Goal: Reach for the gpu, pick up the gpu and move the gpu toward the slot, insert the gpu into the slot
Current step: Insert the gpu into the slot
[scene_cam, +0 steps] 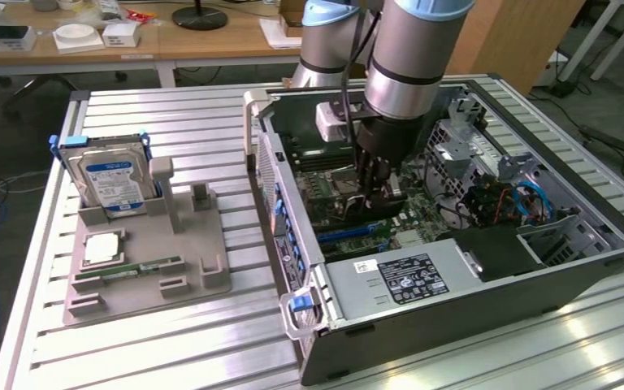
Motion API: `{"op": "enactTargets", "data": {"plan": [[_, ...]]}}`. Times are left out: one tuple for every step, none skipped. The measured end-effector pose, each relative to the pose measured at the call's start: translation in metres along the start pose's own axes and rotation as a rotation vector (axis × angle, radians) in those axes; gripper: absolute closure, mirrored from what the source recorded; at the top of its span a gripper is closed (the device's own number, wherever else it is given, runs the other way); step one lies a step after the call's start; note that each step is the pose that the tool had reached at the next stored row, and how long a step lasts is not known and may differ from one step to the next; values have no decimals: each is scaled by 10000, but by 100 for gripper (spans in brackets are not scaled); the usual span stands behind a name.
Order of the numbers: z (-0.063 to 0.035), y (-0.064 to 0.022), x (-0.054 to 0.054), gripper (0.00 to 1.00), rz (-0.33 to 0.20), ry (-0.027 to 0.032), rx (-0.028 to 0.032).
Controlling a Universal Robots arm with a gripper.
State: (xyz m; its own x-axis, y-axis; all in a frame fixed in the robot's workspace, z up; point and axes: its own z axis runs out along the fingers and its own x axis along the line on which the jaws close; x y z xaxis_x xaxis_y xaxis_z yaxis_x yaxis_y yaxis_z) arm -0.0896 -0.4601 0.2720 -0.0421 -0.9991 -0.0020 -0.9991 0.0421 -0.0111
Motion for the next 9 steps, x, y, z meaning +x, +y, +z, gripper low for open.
{"op": "enactTargets", "data": {"plan": [[4,2,0,74,-1,0,0],[7,2,0,74,-3,-1,0],[10,2,1,74,-3,0,0],[13,4,2,74,-2,0,0],[16,4,2,74,0,0,0],[19,6,2,74,1,0,0],[22,8,2,74,1,0,0],[24,11,3,74,1,1,-1],[26,13,3,74,0,1,-1]]}}
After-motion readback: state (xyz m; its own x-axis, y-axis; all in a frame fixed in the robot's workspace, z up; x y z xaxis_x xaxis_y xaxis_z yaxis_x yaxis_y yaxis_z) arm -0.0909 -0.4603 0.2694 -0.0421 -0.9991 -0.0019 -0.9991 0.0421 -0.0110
